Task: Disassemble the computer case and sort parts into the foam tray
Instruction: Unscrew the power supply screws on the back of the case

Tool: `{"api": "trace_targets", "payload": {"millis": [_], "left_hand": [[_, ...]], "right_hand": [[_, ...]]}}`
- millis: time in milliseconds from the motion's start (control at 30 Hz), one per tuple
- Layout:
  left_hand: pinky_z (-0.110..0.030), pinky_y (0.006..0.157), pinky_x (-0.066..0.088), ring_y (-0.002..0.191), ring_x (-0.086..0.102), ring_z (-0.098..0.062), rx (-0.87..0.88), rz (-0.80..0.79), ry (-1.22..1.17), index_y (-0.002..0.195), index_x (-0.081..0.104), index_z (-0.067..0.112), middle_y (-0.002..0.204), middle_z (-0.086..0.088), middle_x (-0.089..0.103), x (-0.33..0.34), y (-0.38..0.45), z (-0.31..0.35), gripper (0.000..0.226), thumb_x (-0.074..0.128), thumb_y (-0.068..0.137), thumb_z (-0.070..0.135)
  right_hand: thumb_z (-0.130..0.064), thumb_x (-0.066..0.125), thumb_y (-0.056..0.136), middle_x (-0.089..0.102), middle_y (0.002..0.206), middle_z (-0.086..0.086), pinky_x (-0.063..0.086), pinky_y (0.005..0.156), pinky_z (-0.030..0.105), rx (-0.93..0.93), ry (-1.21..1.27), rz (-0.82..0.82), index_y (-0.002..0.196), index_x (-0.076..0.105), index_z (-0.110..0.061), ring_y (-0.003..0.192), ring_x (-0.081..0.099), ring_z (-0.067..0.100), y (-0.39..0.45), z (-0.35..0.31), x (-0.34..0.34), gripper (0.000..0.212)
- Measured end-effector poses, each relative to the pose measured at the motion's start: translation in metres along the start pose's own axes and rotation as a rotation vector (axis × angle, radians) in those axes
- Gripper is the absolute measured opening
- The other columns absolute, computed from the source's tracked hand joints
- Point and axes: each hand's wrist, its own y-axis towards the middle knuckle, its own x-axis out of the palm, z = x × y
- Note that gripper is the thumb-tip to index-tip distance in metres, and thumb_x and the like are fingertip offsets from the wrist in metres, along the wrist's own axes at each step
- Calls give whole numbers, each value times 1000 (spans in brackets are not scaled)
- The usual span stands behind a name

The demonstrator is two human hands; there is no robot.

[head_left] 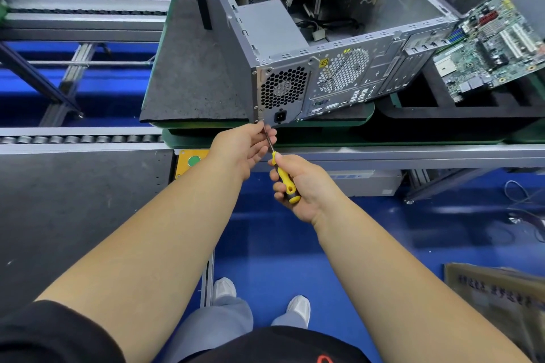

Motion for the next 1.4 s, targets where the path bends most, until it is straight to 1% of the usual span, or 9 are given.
{"api": "trace_targets", "payload": {"millis": [167, 267, 333, 400, 633, 867, 1033, 1233, 1400], "left_hand": [[-12, 55, 51, 61, 70, -3, 10, -4, -20, 90, 67, 12, 70, 4, 74, -1, 3, -2, 16, 57, 97, 21], [-11, 52, 52, 63, 71, -3, -6, 7, -25, 90, 67, 11, 71, 4, 75, -1, 4, -1, 15, 58, 97, 21], [-12, 50, 51, 63, 71, -3, -16, 13, -21, 91, 68, 11, 72, 4, 75, -1, 4, 0, 15, 58, 97, 21], [-12, 49, 50, 63, 71, -3, -21, 13, -18, 91, 68, 11, 72, 4, 75, 0, 3, 1, 15, 58, 97, 21], [-11, 48, 50, 60, 70, -2, -22, 1, -12, 90, 67, 12, 68, 5, 74, -1, 4, 0, 17, 56, 98, 22], [-12, 55, 51, 66, 69, -4, -6, 4, 13, 90, 67, 11, 77, 2, 73, 0, 2, 1, 18, 54, 99, 21], [-16, 62, 49, 74, 66, -7, 10, -2, 125, 86, 63, 13, 82, 1, 70, 2, 0, 6, 21, 52, 100, 24], [-15, 56, 43, 66, 61, -7, 45, 13, 318, 80, 59, 14, 77, 1, 66, 3, 8, 10, 28, 52, 100, 31], [-12, 48, 41, 50, 60, 0, 53, 14, 327, 78, 59, 16, 70, 5, 65, 3, 10, 8, 29, 51, 100, 33]], "right_hand": [[-30, 58, 99, 57, 60, 0, 43, 46, 21, -8, 55, 5, 99, 63, -11, 45, 45, 8, 0, 2, 0, 20], [-39, 51, 101, 58, 62, 4, 44, 45, 21, 95, 141, -38, 96, 66, -2, 47, 49, 10, -2, -2, 0, 40], [-38, 43, 104, 60, 64, 6, 45, 46, 21, 118, 165, -76, 97, 67, 2, 47, 49, 10, -3, -4, -2, 46], [-33, 43, 105, 62, 64, 4, 46, 47, 21, 91, 134, -65, 95, 68, 0, 48, 50, 9, -3, -4, -3, 43], [-36, 65, 95, 62, 62, -2, 50, 46, 22, 23, 0, 62, 91, 70, -8, 47, 56, 9, -1, -1, -3, 28], [-30, 62, 97, 52, 70, 0, 41, 44, 21, -20, -19, 66, 89, 60, -12, 43, 45, 6, 2, 3, 3, 19], [-36, 55, 100, 59, 71, 2, 43, 52, 24, -51, -179, 117, 86, 64, -11, 48, 48, 10, -1, -3, 5, 30], [-34, 46, 104, 64, 74, 0, 43, 61, 30, -53, -312, 123, 87, 65, -12, 55, 49, 12, -2, -5, 5, 33], [-35, 56, 100, 63, 86, 2, 46, 48, 23, -151, -359, 116, 97, 59, -17, 51, 53, 8, 0, 2, -3, 18]]}}
